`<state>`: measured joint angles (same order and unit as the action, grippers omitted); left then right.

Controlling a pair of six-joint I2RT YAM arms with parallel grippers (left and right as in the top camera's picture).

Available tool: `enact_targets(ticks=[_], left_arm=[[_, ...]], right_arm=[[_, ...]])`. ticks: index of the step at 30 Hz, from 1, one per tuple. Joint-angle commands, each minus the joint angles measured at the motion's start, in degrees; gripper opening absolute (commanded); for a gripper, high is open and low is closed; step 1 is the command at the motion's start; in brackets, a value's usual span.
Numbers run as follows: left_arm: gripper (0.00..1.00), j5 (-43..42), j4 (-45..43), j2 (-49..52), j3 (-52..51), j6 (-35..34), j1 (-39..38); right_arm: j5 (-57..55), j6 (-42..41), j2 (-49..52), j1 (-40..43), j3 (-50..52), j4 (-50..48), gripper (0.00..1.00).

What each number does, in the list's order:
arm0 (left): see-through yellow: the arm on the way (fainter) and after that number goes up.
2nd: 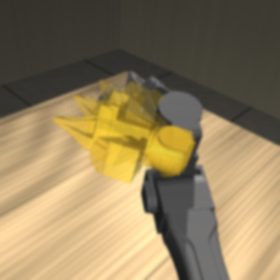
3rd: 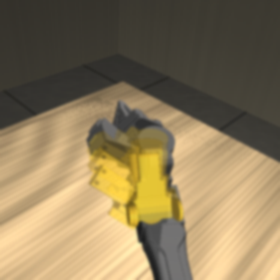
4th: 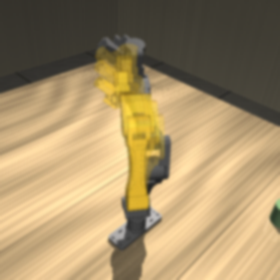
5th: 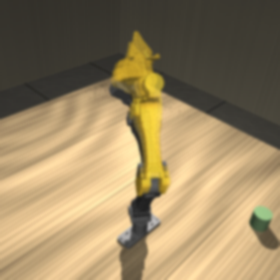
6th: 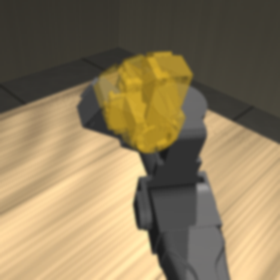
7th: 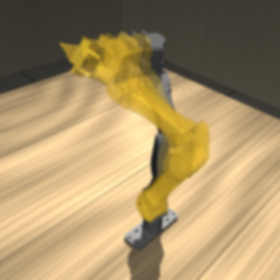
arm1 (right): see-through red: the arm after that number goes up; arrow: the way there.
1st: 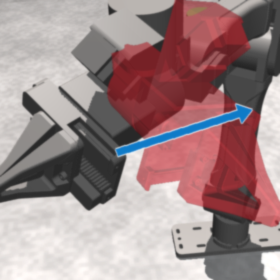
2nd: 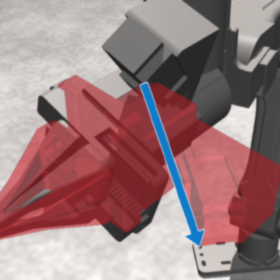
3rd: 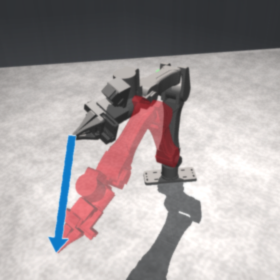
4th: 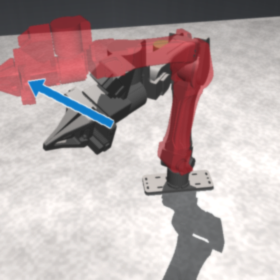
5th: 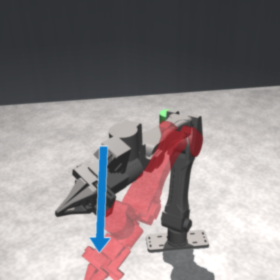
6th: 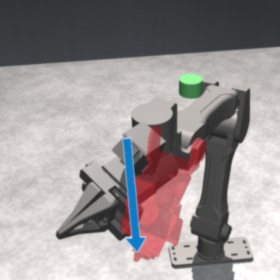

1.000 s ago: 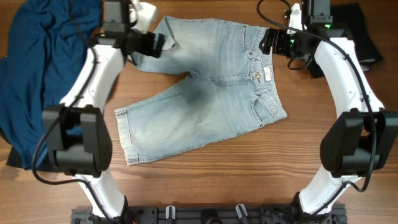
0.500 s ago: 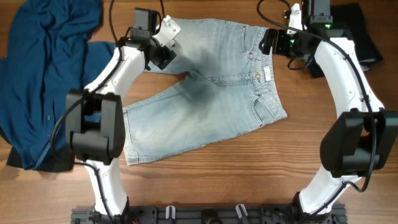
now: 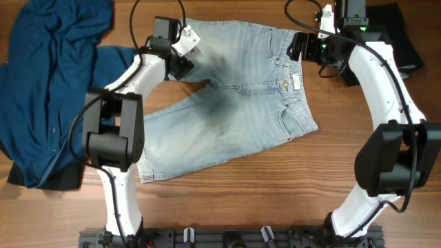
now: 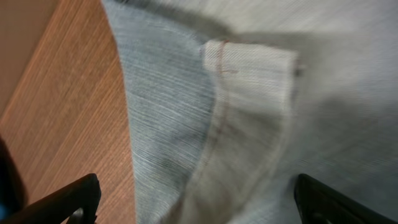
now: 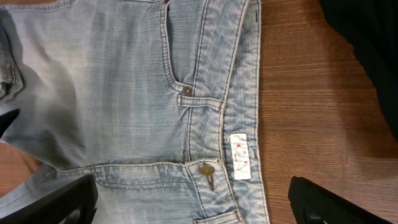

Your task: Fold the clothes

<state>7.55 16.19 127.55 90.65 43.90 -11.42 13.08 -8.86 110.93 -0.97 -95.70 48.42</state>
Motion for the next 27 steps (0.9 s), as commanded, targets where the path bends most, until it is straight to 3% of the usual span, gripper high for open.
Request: enact_targets(ticks=[1,2,4,5,7,12,17,20,21,24,26,27], left_arm=[[0.99,3.50,-1.92,2.34,0.33,-0.09,1.11],[0.93,3.50,-2.32,2.47,0.33,-1.05,1.29],[0.70,3.65,-3.41,2.49,0.33,-4.79,1.81],[0.47,3.76,-4.07,2.49,0.33,-7.17,2.14],[0.22,3.89,-4.85,2.47,0.33,-13.25,3.15],[0.09,5.14,-3.87,2.49,0.33,-21.77,4.74],[0.04,7.85,-1.75,2.25,0.35,-43.04,7.85],[0.04,2.27,1.18,2.21,0.35,-52.39,10.47],[0.09,-0.81,2.03,2.21,0.35,-54.21,11.43],[0.76,-9.46,2.51,2.19,0.35,-58.07,13.99],[0.99,-15.56,2.03,1.92,0.35,-58.12,15.47],[1.00,-18.23,1.64,1.73,0.35,-58.12,16.13]], right_arm=[[0.74,0.96,0.28,-0.46,0.57,-0.13,0.99],[0.74,0.96,0.28,-0.46,0.57,-0.13,0.99],[0.74,0.98,0.28,-0.46,0.57,-0.13,0.99],[0.74,0.96,0.28,-0.46,0.57,-0.15,0.99],[0.72,1.01,0.28,-0.46,0.57,-0.22,0.99],[0.74,0.96,0.28,-0.46,0.57,-0.39,0.99],[0.74,0.98,0.28,-0.46,0.57,-0.39,0.99],[0.74,0.98,0.28,-0.44,0.57,-0.39,0.99],[0.74,0.98,0.28,-0.44,0.57,-0.42,0.99],[0.74,1.01,0.28,-0.46,0.57,-0.72,0.99],[0.74,1.01,0.28,-0.46,0.57,-1.11,0.99],[0.76,0.98,0.28,-0.46,0.57,-1.31,0.99]])
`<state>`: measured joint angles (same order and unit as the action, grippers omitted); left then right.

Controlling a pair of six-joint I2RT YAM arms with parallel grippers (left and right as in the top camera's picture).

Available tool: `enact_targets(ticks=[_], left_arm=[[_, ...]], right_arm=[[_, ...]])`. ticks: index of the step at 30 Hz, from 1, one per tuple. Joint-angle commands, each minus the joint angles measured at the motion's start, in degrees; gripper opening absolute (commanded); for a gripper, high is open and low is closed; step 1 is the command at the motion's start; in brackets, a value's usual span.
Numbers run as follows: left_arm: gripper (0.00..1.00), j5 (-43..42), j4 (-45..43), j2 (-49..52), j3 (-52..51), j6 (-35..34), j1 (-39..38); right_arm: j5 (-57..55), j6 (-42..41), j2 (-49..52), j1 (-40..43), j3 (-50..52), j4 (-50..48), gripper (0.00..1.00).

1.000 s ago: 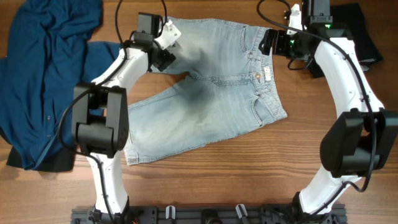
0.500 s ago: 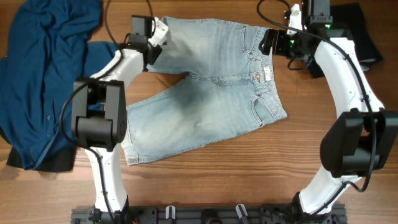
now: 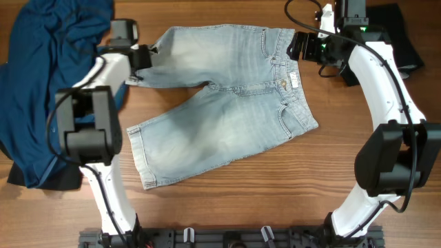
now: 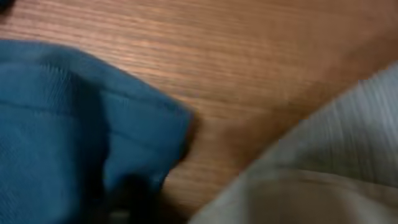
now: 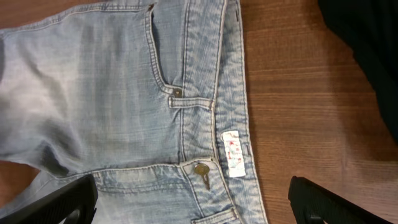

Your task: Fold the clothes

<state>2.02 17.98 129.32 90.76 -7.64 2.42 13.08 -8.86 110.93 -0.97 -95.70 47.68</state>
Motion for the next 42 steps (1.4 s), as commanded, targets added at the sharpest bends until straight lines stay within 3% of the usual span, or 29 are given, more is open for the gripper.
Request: enact_targets(ticks=[1,6,11,15,21,26,29,32,37,42], left_arm=[[1.00,-15.89,-0.68,-0.42,0.24,-6.58,3.02],[1.00,-23.32,-0.96,-3.02,1.31,-6.54,4.52],[1.00,-22.99,-1.01,-8.57,1.46,-5.14,4.17],[1.00,-23.04,0.31,-12.52,1.46,0.28,2.19],[1.00,-20.83,2.21,-14.99,1.44,15.61,-4.55],[1.00,-12.61,3.54,-13.22,1.38,16.37,-9.16],[1.00,-12.61,6.38,-14.36,1.40,12.37,-10.21],[1.00,-12.63,10.36,-17.53,1.40,6.60,-10.40],[1.00,-12.63,22.71,-26.12,1.40,-1.53,-10.40],[1.00,-12.22,37.51,-36.85,1.40,-10.95,-10.40]], right_arm=[[0.83,1.01,0.28,-0.46,0.57,-0.79,0.99],[2.47,1.40,0.28,-0.46,0.57,-2.08,0.99],[2.47,1.40,0.28,-0.46,0.57,-3.48,0.99],[2.45,1.40,0.28,-0.46,0.57,-3.52,0.99],[2.45,1.36,0.31,-0.46,0.57,-3.52,0.99],[2.43,1.38,0.68,-0.46,0.59,-3.50,0.97],[2.45,1.81,1.60,-0.46,0.59,-1.77,0.95],[2.71,2.91,1.75,-0.50,0.59,2.54,0.85],[8.22,4.26,0.07,-0.90,0.57,11.13,0.85],[6.88,2.01,-6.58,-0.87,0.57,19.17,0.84]])
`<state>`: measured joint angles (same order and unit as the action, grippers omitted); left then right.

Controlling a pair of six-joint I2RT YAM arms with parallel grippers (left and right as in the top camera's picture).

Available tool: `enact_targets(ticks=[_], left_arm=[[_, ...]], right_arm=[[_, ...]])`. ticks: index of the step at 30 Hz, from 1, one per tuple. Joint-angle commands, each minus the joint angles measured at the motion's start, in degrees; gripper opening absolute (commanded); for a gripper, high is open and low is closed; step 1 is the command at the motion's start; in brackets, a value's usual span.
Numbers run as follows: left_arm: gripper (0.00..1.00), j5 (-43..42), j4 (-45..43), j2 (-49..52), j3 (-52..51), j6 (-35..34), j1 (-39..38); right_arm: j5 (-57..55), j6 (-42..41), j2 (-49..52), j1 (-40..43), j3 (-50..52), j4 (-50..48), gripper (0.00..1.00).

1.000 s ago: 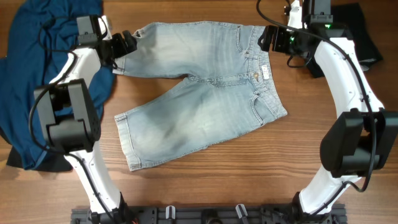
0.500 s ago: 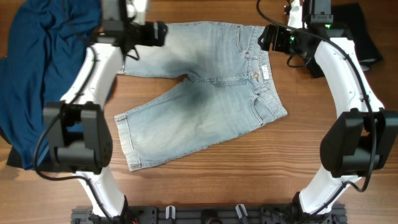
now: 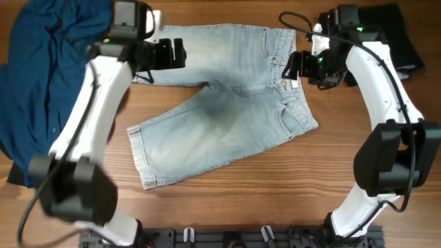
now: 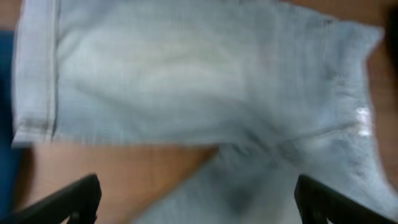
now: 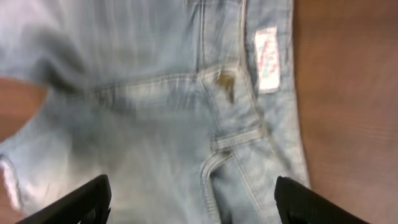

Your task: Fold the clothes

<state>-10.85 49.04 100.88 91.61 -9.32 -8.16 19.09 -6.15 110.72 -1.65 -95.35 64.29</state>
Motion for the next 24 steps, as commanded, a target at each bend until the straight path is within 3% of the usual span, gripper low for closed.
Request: enact_targets(ticks=[1,6,12,17,24], left_arm=[[1.00,1.64,9.20,-10.10,0.55,-11.23,0.15],[1.00,12.26,25.64,-14.91,0.33,-24.74,-0.42],[1.00,12.70,35.32,-15.41,-5.07,-45.99,-1.51],[0.95,12.20,34.23,-15.91,-17.51,-60.41,-7.21],[0.95,6.25,21.35,-15.93,-34.32,-62.53,-16.57]], right_arm=[[-0.68,-2.16,-8.20,-0.22,0.22,3.80,0.84],[-13.62,-13.68,-18.21,-0.22,0.22,11.10,0.92],[-18.49,-21.84,-21.77,-0.22,0.63,17.42,1.00],[-18.86,-23.02,-21.75,-0.22,7.39,14.56,0.99],[-14.05,-22.05,-21.75,-0.22,19.76,6.08,0.99]])
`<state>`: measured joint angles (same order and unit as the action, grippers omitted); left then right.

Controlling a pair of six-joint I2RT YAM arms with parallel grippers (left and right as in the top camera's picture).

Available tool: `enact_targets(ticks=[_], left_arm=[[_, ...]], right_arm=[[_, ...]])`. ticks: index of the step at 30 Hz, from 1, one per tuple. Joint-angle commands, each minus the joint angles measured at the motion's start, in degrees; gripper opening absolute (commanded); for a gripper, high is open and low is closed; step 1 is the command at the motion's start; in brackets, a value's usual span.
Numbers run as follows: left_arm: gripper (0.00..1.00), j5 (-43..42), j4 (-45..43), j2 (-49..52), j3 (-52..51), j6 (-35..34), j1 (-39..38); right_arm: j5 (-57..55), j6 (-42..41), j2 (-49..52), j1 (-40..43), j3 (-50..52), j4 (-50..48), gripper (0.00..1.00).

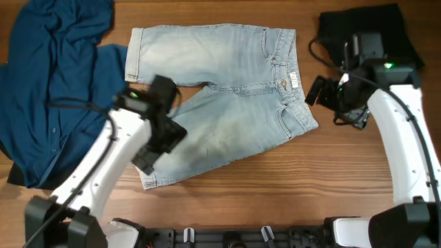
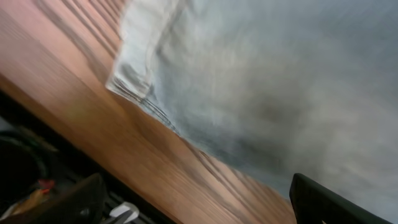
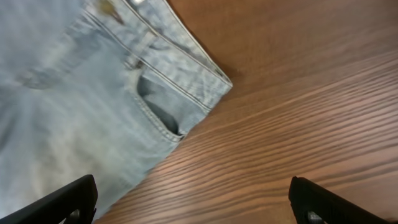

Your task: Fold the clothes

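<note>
Light denim shorts [image 1: 227, 103] lie spread flat, waistband [image 1: 291, 69] to the right and both legs pointing left. My left gripper [image 1: 147, 162] hovers open over the lower leg near its hem; in the left wrist view the hem corner [image 2: 134, 81] shows above the open left gripper [image 2: 199, 205], with nothing between the fingers. My right gripper [image 1: 318, 91] stands open just right of the waistband. The right wrist view shows the waistband's lower corner [image 3: 214, 78] and a front pocket [image 3: 155, 106] above the empty right gripper [image 3: 196, 202].
A crumpled dark blue shirt [image 1: 48, 83] fills the table's left side, touching the shorts' upper hem. A black garment [image 1: 365, 27] lies at the back right. The table's front edge [image 2: 93, 168] and a dark rail below it are close to the left gripper.
My left gripper has gone from over the upper leg at the back to over the lower leg's hem near the front. My right gripper has shifted from the button toward the waistband's lower corner.
At first the upper leg was bunched short with my left gripper on it near the crotch. Then that gripper was far left with the leg drawn out. Then the leg lay flat and the gripper was open above it. Now both grippers are nearer the front, still open.
</note>
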<state>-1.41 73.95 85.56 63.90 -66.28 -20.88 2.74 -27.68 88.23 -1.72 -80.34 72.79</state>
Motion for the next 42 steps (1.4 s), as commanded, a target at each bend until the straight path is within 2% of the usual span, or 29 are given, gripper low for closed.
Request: enact_targets(ticks=[1,6,10,15,18,29,34,42], left_arm=[[0.95,-3.28,-4.28,-0.61,-8.37,-6.78,-4.63],[0.89,-3.89,-5.99,-0.61,-13.70,-9.05,-5.38],[0.87,-3.63,-12.44,-0.61,-17.97,-9.27,-5.38],[0.86,-0.68,-16.57,-0.61,-24.20,-15.87,-4.81],[0.85,0.94,-17.18,-0.61,-25.42,-18.27,-3.85],[0.85,8.76,-21.68,-0.59,-25.44,-18.38,-3.32],[0.79,13.09,-21.70,-0.37,-25.55,-18.38,-3.30],[0.63,12.20,-26.73,-0.37,-30.36,-18.40,-3.23]], right_arm=[[2.67,-0.52,0.74,-0.15,6.05,-3.34,0.99],[5.99,0.74,0.74,-0.15,11.34,-8.44,0.99],[6.82,0.61,0.76,-0.26,14.67,-12.17,0.98],[7.67,0.76,0.79,-0.26,18.08,-15.58,0.98],[7.69,1.92,0.81,-0.26,18.14,-16.44,0.98],[7.65,3.34,0.81,-0.26,18.14,-19.19,0.98],[7.61,3.69,0.81,-0.26,18.14,-19.76,0.98],[7.61,3.69,0.81,-0.26,18.14,-20.02,0.97]])
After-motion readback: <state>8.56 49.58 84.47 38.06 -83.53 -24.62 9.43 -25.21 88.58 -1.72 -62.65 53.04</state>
